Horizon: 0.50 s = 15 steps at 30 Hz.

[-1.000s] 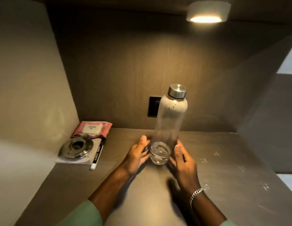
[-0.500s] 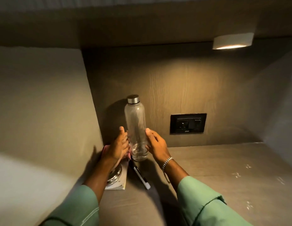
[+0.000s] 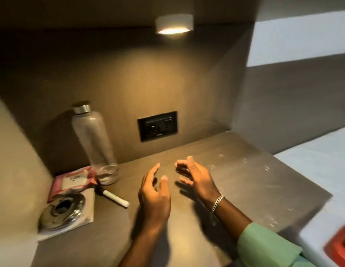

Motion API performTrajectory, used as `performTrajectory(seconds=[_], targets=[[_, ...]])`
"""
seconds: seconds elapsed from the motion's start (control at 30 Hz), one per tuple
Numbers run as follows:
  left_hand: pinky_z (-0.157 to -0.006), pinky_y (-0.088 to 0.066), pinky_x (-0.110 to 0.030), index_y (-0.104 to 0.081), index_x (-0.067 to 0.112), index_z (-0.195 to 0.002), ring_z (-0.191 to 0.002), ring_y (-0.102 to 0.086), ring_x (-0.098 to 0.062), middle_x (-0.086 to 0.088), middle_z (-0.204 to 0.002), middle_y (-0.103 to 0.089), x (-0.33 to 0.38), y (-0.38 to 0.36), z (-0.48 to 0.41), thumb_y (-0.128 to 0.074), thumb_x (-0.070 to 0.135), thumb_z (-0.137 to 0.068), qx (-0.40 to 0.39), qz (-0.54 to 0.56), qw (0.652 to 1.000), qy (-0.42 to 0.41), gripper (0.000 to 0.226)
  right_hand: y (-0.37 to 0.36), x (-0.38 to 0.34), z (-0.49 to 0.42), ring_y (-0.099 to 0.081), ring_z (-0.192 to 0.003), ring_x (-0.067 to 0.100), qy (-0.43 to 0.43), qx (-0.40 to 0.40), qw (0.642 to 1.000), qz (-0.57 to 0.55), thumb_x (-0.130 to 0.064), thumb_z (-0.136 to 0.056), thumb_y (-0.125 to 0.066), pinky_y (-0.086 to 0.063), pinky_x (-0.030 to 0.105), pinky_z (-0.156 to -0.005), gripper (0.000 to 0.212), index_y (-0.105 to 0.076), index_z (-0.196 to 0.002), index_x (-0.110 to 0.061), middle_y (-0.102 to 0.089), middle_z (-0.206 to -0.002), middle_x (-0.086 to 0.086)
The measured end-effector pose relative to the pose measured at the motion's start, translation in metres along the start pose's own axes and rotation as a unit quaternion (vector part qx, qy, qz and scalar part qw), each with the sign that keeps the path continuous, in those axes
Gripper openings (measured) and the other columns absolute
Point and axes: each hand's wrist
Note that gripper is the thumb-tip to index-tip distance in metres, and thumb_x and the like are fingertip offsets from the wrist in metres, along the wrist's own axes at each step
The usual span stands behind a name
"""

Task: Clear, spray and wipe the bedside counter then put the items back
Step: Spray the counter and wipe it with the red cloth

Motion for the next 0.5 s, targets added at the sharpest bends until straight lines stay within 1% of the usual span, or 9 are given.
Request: performTrajectory(seconds=[0.03, 0.07, 0.1, 0.13, 0.2, 0.27, 0.37, 0.43, 0.5], targets=[[-0.102, -0.044, -0.030, -0.059, 0.012, -0.123, -0.115, -0.058, -0.017, -0.004, -0.125, -0.062, 0.003, -0.020, 0.013, -0.055, 0.004, -0.089, -0.041, 0.004, 0.999, -0.004, 0.035, 0.027, -0.002, 0.014, -0.065, -0.112, 0.022, 0.003, 0.027, 1.000, 0.005, -0.059, -0.090, -0.038, -0.052, 0.038, -0.090, 0.049, -0.069, -0.106, -0.024, -0.071, -0.116, -0.002], [-0.099, -0.045, -0.024, -0.059, 0.013, -0.123, -0.113, -0.058, -0.013, -0.002, -0.123, -0.063, 0.008, -0.036, 0.023, -0.054, 0.005, -0.090, -0.076, 0.009, 0.997, -0.004, 0.035, 0.051, -0.004, 0.027, -0.067, -0.108, 0.018, 0.015, 0.048, 0.999, 0.011, -0.063, -0.084, -0.039, -0.053, 0.033, -0.087, 0.055, -0.068, -0.108, -0.024, -0.072, -0.116, -0.002], [-0.095, -0.045, -0.016, -0.059, 0.014, -0.123, -0.111, -0.059, -0.011, 0.000, -0.122, -0.063, 0.012, -0.059, 0.035, -0.054, 0.006, -0.090, -0.113, 0.015, 0.994, -0.002, 0.034, 0.081, -0.006, 0.043, -0.069, -0.106, 0.015, 0.036, 0.075, 0.997, 0.007, -0.062, -0.081, -0.040, -0.056, 0.026, -0.084, 0.057, -0.068, -0.110, -0.022, -0.072, -0.115, 0.001], [-0.091, -0.045, -0.009, -0.060, 0.013, -0.120, -0.108, -0.061, -0.009, -0.001, -0.120, -0.064, 0.018, -0.083, 0.047, -0.053, 0.004, -0.090, -0.146, 0.027, 0.989, 0.002, 0.032, 0.110, -0.007, 0.057, -0.069, -0.104, 0.015, 0.058, 0.108, 0.992, -0.002, -0.057, -0.082, -0.042, -0.056, 0.023, -0.083, 0.056, -0.067, -0.111, -0.017, -0.073, -0.114, 0.005], [-0.086, -0.046, -0.005, -0.063, 0.011, -0.114, -0.098, -0.064, -0.002, -0.004, -0.112, -0.068, 0.027, -0.138, 0.080, -0.054, -0.001, -0.089, -0.204, 0.058, 0.977, 0.010, 0.029, 0.175, -0.007, 0.088, -0.070, -0.102, 0.022, 0.088, 0.185, 0.978, -0.027, -0.041, -0.089, -0.046, -0.058, 0.026, -0.083, 0.043, -0.067, -0.108, -0.009, -0.072, -0.110, 0.014], [-0.084, -0.046, -0.005, -0.065, 0.013, -0.111, -0.094, -0.064, 0.006, 0.004, -0.107, -0.070, 0.032, -0.192, 0.120, -0.055, -0.002, -0.088, -0.258, 0.071, 0.964, -0.005, 0.029, 0.240, -0.002, 0.117, -0.069, -0.096, 0.026, 0.106, 0.248, 0.962, -0.036, -0.022, -0.095, -0.049, -0.057, 0.030, -0.082, 0.025, -0.068, -0.103, -0.007, -0.072, -0.103, 0.017], [-0.085, -0.046, -0.006, -0.067, 0.026, -0.109, -0.099, -0.062, 0.009, 0.021, -0.108, -0.068, 0.032, -0.285, 0.205, -0.056, 0.012, -0.088, -0.357, 0.067, 0.932, -0.002, 0.028, 0.355, 0.021, 0.165, -0.070, -0.088, 0.022, 0.097, 0.325, 0.941, -0.014, -0.010, -0.094, -0.055, -0.059, 0.032, -0.076, 0.015, -0.070, -0.095, -0.012, -0.075, -0.092, 0.009], [-0.091, -0.047, -0.012, -0.067, 0.029, -0.106, -0.104, -0.061, 0.005, 0.018, -0.110, -0.069, 0.022, -0.341, 0.257, -0.054, 0.017, -0.083, -0.403, 0.056, 0.913, 0.029, 0.029, 0.425, 0.046, 0.192, -0.070, -0.083, 0.020, 0.069, 0.378, 0.923, 0.004, -0.005, -0.091, -0.061, -0.059, 0.033, -0.072, 0.017, -0.072, -0.091, -0.017, -0.075, -0.087, 0.009], [-0.099, -0.047, -0.027, -0.067, 0.022, -0.106, -0.108, -0.062, -0.009, 0.004, -0.112, -0.070, 0.000, -0.399, 0.310, -0.050, 0.016, -0.078, -0.436, 0.024, 0.898, 0.053, 0.033, 0.494, 0.078, 0.215, -0.068, -0.080, 0.021, 0.035, 0.424, 0.904, 0.047, -0.001, -0.087, -0.064, -0.057, 0.040, -0.073, 0.018, -0.072, -0.090, -0.017, -0.074, -0.084, 0.008]])
Point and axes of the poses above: each hand's wrist, its own z-axis away from the middle knuckle, its own y-axis out of the back of the hand, x = y × z
